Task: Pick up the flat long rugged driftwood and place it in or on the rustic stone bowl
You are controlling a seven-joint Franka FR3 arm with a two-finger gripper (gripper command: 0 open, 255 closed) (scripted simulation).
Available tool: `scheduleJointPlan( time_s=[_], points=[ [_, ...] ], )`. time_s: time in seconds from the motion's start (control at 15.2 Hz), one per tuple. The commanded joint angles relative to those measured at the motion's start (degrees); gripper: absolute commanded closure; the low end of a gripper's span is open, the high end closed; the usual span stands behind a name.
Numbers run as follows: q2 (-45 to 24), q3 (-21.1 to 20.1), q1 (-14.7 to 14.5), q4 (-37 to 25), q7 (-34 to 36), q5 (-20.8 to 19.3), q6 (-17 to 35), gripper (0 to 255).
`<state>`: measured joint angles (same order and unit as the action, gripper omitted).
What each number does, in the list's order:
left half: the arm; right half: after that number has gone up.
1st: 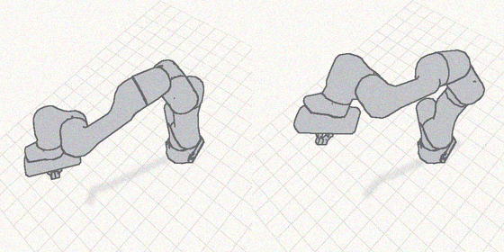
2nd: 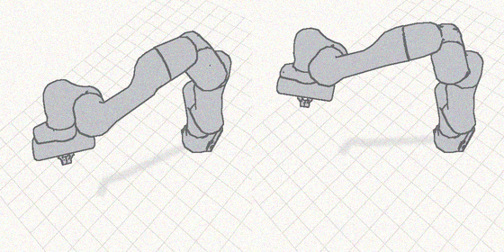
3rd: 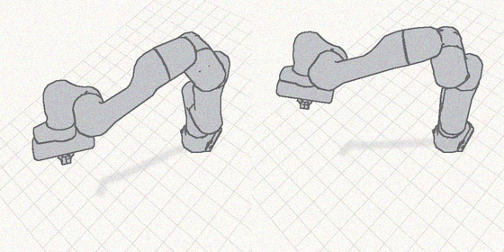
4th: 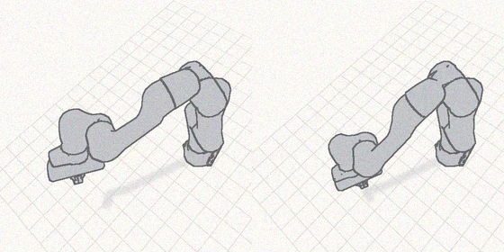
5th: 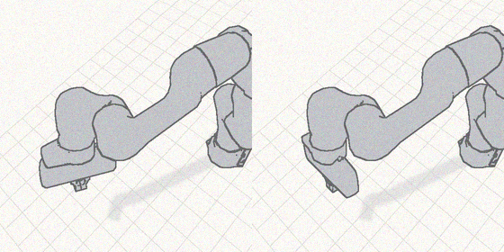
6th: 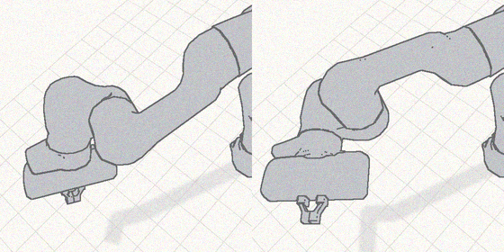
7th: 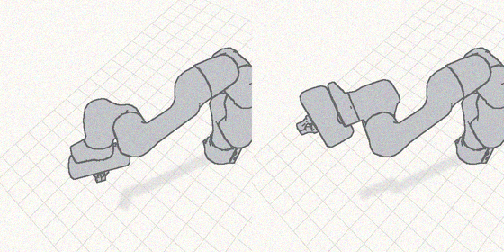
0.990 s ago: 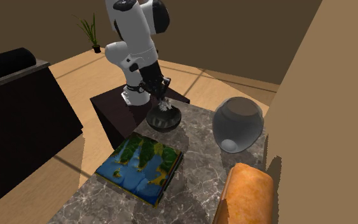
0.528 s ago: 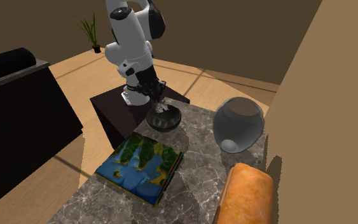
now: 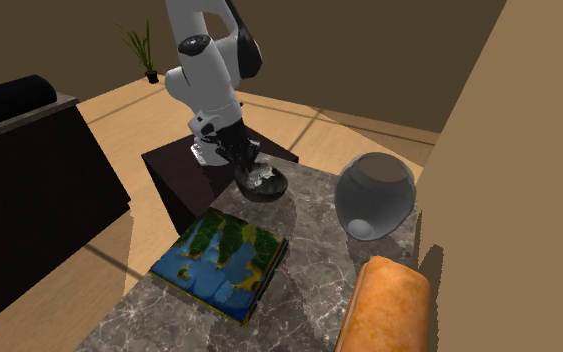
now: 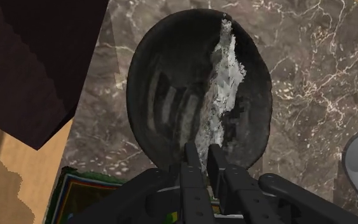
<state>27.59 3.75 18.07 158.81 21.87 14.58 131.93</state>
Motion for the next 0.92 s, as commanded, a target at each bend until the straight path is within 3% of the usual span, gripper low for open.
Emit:
scheduleJointPlan(
  time_s=[0.0, 0.2, 0.73, 0.79, 0.86],
  points=[
    [-1.5, 0.0, -0.4, 0.9, -0.5, 0.5, 1.8, 255],
    [-3.6, 0.3, -0.9, 1.9, -1.5, 1.4, 4.8, 255],
    [-3.6, 0.4, -0.9, 1.9, -1.5, 1.4, 4.8, 255],
    [-3.5, 0.3, -0.9, 1.9, -1.5, 1.4, 4.8, 0],
    [-3.5, 0.4, -0.9, 1.9, -1.5, 1.4, 4.8, 0]
  ],
)
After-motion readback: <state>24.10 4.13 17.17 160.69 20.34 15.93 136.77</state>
